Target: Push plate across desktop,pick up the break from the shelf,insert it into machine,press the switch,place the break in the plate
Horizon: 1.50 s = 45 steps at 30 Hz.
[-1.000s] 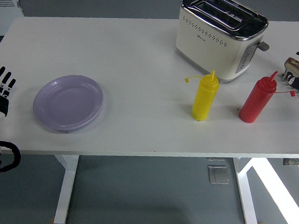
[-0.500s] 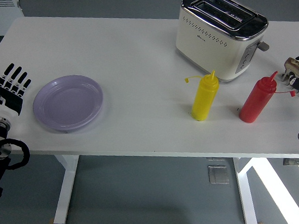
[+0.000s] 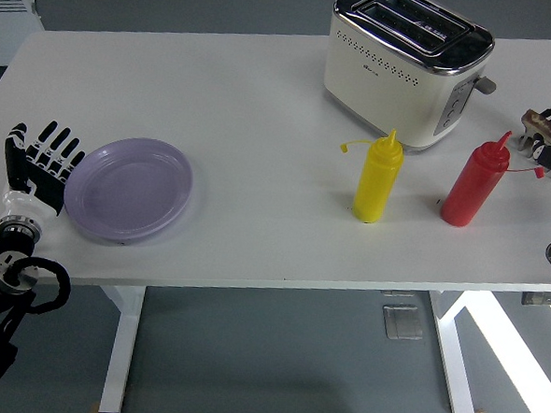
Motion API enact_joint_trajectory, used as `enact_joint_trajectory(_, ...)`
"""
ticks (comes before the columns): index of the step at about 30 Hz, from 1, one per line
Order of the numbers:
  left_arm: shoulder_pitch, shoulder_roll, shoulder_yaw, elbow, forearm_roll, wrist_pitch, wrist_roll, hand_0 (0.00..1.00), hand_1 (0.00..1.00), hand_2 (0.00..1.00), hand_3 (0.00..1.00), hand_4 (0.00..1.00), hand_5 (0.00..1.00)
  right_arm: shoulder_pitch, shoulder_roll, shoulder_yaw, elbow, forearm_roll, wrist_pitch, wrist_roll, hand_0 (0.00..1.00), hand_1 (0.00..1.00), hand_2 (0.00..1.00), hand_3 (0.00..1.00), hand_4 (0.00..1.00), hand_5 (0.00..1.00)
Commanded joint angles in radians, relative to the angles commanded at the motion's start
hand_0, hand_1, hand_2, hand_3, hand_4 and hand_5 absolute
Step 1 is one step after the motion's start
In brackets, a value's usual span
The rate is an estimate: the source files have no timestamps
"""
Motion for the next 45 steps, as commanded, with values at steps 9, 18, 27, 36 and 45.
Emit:
enact_joint_trajectory(9, -0.014, -0.003, 0.057, 0.001, -0.012, -0.004, 0.007, 0.852, 0.774, 0.721, 0.699, 0.609, 0.923, 0.002, 0.003, -0.011, -0.007, 0.004, -0.01, 0.001, 0.64, 0.619, 0.545, 0.5, 0.431, 0.002)
enact_joint_trajectory(18, -0.029, -0.006, 0.136, -0.017, -0.023, -0.004, 0.012, 0.85, 0.772, 0.72, 0.7, 0.607, 0.932, 0.004, 0.004, -0.013, -0.004, 0.006, -0.024, 0.006, 0.639, 0.617, 0.544, 0.498, 0.441, 0.002)
enact_joint_trajectory(27, -0.044, -0.006, 0.206, -0.024, -0.028, -0.006, 0.016, 0.847, 0.77, 0.719, 0.698, 0.605, 0.938, 0.005, 0.003, -0.009, 0.007, 0.017, -0.052, 0.015, 0.633, 0.61, 0.546, 0.493, 0.415, 0.002)
enact_joint_trajectory(36, -0.052, -0.006, 0.244, -0.024, -0.032, -0.006, 0.017, 0.846, 0.77, 0.718, 0.699, 0.604, 0.943, 0.0, 0.003, -0.004, 0.029, 0.026, -0.069, 0.001, 0.626, 0.605, 0.544, 0.491, 0.427, 0.002)
enact_joint_trajectory(45, -0.061, -0.007, 0.272, -0.024, -0.035, -0.008, 0.02, 0.844, 0.768, 0.718, 0.697, 0.603, 0.948, -0.008, 0.0, 0.011, 0.081, 0.039, -0.078, -0.023, 0.615, 0.601, 0.543, 0.486, 0.395, 0.002)
